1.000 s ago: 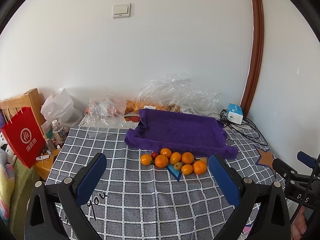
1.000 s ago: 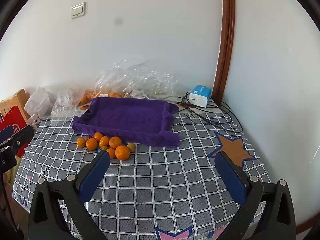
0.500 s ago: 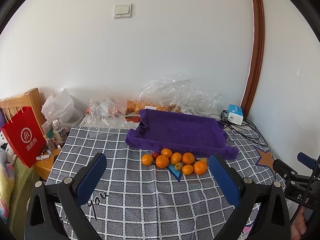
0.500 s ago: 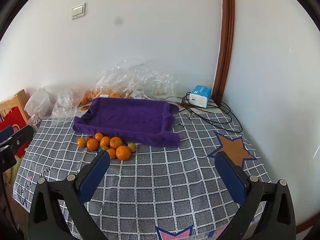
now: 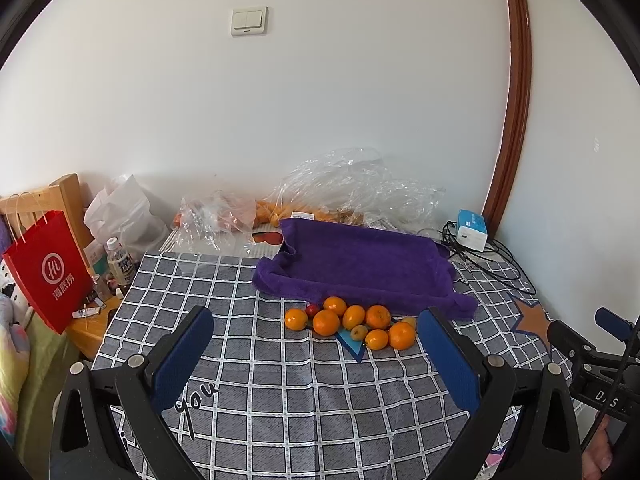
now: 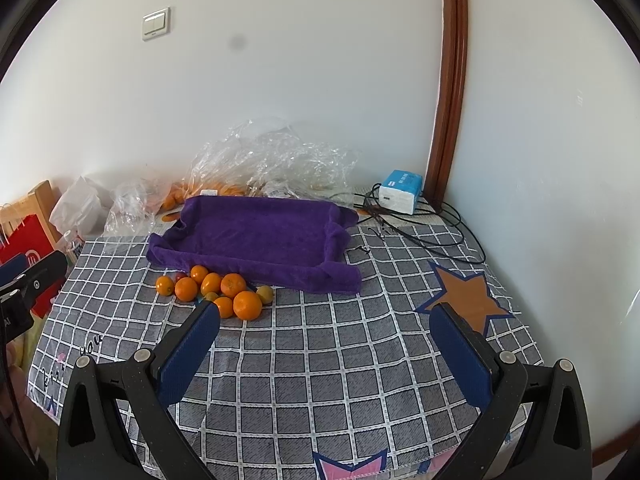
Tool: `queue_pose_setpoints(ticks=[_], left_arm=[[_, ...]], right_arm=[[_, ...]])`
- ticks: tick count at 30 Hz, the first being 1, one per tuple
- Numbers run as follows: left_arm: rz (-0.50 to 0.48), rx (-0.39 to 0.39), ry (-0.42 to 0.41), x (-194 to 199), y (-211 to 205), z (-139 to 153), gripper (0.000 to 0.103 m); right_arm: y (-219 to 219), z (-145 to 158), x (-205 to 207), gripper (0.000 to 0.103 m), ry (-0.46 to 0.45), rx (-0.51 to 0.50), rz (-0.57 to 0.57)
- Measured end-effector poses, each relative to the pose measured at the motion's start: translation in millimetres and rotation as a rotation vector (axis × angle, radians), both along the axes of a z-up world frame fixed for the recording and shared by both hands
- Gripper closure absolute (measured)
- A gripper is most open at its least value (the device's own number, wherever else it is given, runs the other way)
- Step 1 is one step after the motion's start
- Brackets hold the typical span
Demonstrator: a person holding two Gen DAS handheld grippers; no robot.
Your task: Organize fruits
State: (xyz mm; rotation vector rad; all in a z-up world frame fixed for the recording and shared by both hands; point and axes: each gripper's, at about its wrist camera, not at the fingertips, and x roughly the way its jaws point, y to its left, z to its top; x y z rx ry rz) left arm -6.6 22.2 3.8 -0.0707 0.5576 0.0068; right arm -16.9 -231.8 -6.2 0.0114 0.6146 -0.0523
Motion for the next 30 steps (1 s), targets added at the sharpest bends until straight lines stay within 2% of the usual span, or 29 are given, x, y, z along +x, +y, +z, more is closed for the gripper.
queue_pose_setpoints(ticks=[24, 30], left_arm=[[0.006, -0.007, -0.004, -0.3, 7.1, -0.7, 0.0], [0.002, -0.001, -0.003, 10.7, 4.3, -4.4, 0.0]], right_arm=[[2.2, -1.6, 1.1, 0.0, 0.0, 0.002, 0.0], [3.0, -5.1, 5.4, 0.0, -0.001, 0.009, 0.003]])
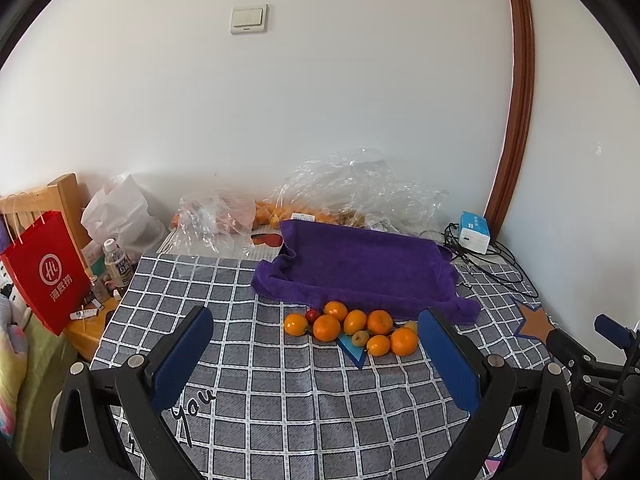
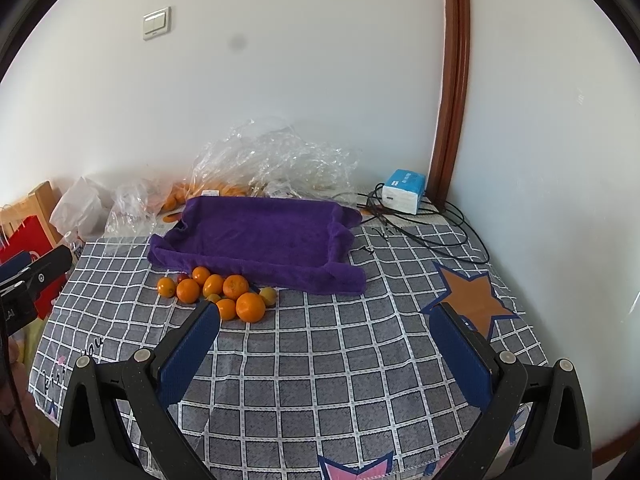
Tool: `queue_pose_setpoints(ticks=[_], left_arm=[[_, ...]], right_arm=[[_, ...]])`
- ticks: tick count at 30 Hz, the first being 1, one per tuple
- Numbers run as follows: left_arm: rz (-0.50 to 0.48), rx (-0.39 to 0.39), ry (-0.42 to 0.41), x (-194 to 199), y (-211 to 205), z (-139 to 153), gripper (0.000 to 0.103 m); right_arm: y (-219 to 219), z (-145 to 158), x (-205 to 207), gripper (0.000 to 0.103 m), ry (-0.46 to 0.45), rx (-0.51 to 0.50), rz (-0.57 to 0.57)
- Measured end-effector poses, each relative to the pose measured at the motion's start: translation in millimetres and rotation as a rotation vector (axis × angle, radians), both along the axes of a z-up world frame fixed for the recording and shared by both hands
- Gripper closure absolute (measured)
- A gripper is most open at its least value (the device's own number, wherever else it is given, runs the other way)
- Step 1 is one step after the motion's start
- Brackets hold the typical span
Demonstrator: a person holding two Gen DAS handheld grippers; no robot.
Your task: Organize fruits
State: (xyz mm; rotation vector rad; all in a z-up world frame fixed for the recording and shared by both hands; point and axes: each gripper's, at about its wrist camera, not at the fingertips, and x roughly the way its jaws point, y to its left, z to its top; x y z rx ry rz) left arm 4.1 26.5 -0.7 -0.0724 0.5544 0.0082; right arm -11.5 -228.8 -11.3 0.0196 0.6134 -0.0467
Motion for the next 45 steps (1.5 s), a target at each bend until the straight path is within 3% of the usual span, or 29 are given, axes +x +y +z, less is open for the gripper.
queue_pose_setpoints(ticks=[10, 15, 19, 22, 28, 33, 37, 41, 45], left_arm=[[0.017, 0.041, 0.068, 39.1, 3.6, -39.1, 0.0], [0.023, 0.028, 0.133, 61.8, 14.9, -70.0, 0.009], [0.036, 0.042, 0.206, 79.7, 25.5, -96.6, 0.009], [0.071, 0.029, 0.242, 88.4, 36.6, -112.4, 0.019], [0.161, 0.011, 0.306, 94.3, 51.7, -129.2, 0.019], [0.217, -0.029, 0.313, 90.8, 56.2, -133.4, 0.019], [0.257, -0.057, 0.318, 91.4, 55.2, -138.7, 0.019], [0.258, -0.101, 0.324, 101.9, 52.6, -142.6, 0.019], [0.198, -0.121, 0.312, 120.6, 44.1, -147.3, 0.023]], right_arm=[[4.6, -46.4, 41.9, 0.001, 0.059, -0.022, 0.027], [8.8, -86.8, 81.9, 0.018, 0.163, 0.014, 0.083], [13.1, -116.2, 116.1, 0.036, 0.234, 0.073, 0.118], [18.6, -126.9, 127.0, 0.037, 0.21, 0.136, 0.173], [41.6, -145.9, 154.7, 0.037, 0.25, 0.185, 0.289], [48.8, -164.9, 177.3, 0.047, 0.312, 0.203, 0.341], [51.8, -166.0, 179.9, 0.061, 0.323, 0.203, 0.414], [47.2, -157.3, 174.1, 0.062, 0.319, 0.184, 0.434], [35.9, -148.9, 161.7, 0.062, 0.275, 0.118, 0.402]])
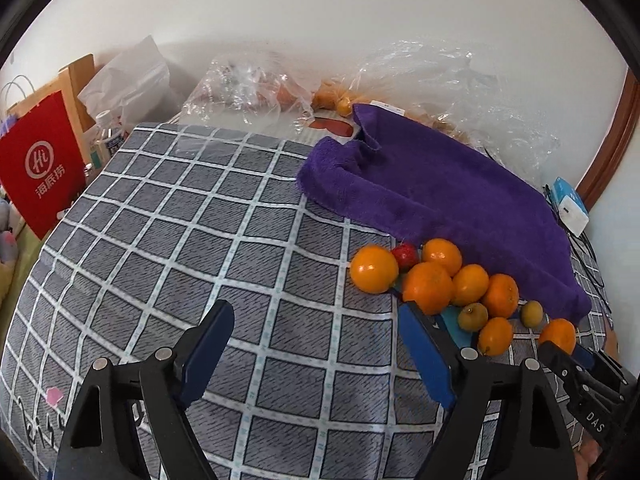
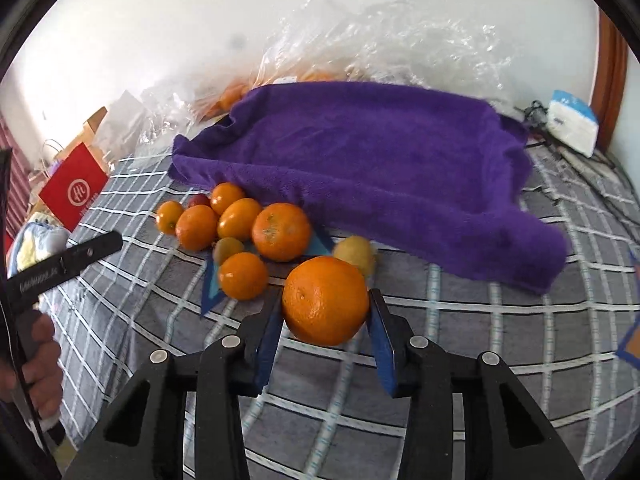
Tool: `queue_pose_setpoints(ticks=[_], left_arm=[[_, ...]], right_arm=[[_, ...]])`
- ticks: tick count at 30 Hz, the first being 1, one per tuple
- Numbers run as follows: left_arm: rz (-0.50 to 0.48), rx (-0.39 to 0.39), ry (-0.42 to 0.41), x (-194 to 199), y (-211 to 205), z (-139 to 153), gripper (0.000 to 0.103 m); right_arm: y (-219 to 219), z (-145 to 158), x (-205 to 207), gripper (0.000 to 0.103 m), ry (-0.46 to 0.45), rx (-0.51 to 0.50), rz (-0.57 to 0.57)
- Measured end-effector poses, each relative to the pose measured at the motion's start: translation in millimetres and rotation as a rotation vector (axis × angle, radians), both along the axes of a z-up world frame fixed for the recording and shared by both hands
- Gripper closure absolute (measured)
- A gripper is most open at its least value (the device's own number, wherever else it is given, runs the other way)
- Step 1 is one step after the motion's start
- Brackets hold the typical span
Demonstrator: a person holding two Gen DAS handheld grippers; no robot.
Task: Organize fruits
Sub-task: 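Grasp a large orange with the right gripper while the left gripper grasps another orange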
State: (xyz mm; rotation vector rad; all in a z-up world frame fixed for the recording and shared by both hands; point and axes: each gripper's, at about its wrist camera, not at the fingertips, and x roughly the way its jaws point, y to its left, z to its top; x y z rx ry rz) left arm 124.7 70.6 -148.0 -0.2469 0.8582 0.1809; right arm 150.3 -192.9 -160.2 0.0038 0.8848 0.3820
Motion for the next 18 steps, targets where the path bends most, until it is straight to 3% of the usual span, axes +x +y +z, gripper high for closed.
queue_pose_setpoints(ticks=[4, 6, 11, 13, 14, 18], left_arm=[[-0.069, 0.009, 0.038, 27.0, -10.5, -13.0, 0.036], [-0.109, 0.002, 0.043, 35.3, -13.9, -18.7, 0.036], [-0.176, -0.05, 0.018, 47.1, -10.9, -25.7, 0.046], [-0.207, -0.066, 0.015, 52.1, -9.3, -26.9, 0.066], [-0.226, -0.073, 0.012, 53.6, -8.3, -26.5, 0.069], [-0.274, -0.098, 0.011, 53.9, -6.4, -26.0, 0.07]], right_arm=[[-11.1, -4.5, -4.2, 0.062, -0.003, -0.045, -0.04], [-13.9, -8.0, -6.2, 0.062, 0.001, -0.048, -0.06], [-25.5, -19.1, -12.1, 0.061, 0.024, 0.007, -0.148], [-27.3, -20.1, -13.6, 0.061, 0.028, 0.033, -0.186], [-28.1, -20.1, -14.5, 0.061, 0.028, 0.043, -0.207], [-24.0, -16.4, -20.5, 0.061, 0.01, -0.003, -0.3]])
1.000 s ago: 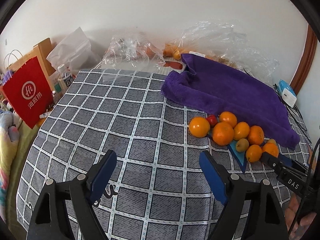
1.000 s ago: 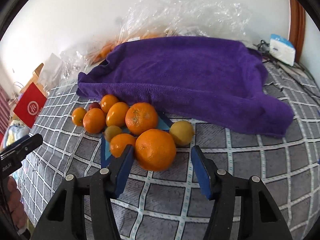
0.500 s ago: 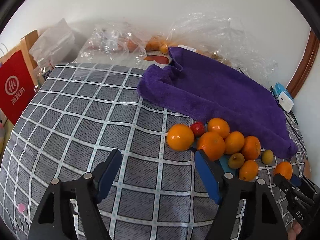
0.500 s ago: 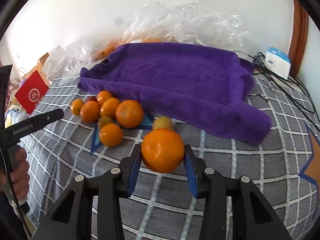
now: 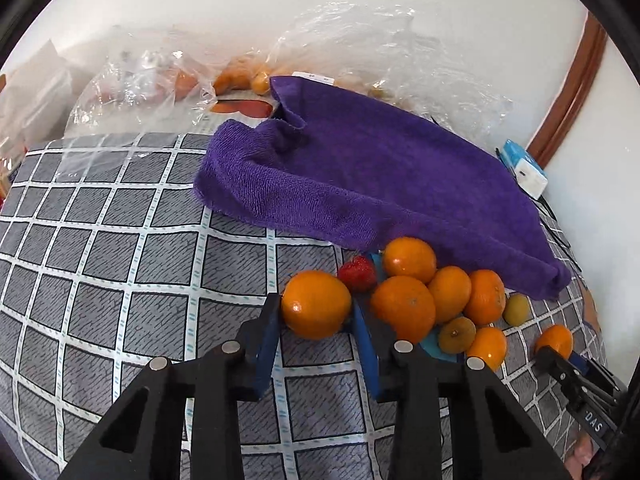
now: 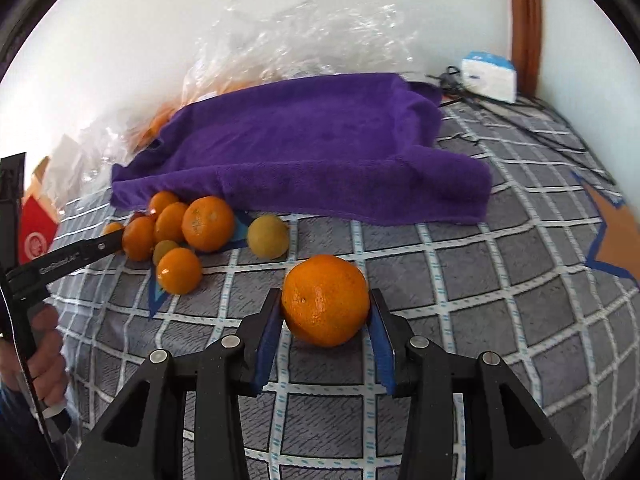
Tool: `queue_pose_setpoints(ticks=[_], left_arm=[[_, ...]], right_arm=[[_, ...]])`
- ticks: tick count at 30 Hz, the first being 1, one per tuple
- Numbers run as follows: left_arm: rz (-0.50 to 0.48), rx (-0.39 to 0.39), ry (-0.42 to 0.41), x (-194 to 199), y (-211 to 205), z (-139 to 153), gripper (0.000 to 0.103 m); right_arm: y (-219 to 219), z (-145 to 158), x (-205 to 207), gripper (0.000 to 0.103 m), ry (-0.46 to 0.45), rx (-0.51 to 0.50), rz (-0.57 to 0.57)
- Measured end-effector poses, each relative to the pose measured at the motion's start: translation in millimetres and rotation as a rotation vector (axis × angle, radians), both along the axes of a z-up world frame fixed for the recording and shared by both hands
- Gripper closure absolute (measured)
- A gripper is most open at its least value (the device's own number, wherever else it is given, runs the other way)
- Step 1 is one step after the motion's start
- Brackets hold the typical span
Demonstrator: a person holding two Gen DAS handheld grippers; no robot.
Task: Organize fruits
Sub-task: 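Grasp a large orange with the right gripper while the left gripper grasps another orange, then carry both oranges onto the purple towel and open the right gripper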
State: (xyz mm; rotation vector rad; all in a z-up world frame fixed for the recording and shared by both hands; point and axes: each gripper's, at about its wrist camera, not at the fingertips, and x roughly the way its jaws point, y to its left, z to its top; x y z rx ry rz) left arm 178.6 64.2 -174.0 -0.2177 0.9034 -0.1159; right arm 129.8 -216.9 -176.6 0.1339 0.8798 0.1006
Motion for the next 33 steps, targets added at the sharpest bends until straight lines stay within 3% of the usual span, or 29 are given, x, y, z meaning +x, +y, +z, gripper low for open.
queue_pose_setpoints(ticks=[4, 14, 19, 33], left_arm=[[-0.017, -0.053, 0.022, -5.8, 12.6, 2.6, 0.07], [0.022, -0.037, -0.002, -21.8, 39.5, 22.4, 0.07], [0.044, -0.081, -0.053, -29.1, 46.2, 45.9, 0.07], [0.068, -0.019, -0.154, 12.7, 14.4, 121.8, 0.07]], right_arm=[[2.6, 6.8, -4.3, 0.062, 0.002, -0.009, -0.053], [11.1, 45.8, -21.8, 0.062, -0.075, -0.022, -0.118], [9.0, 68.4, -19.5, 0.062, -0.121, 0.0, -0.1], [-14.3, 110.8, 12.3, 0.062, -0.199, 0.005, -0.081]])
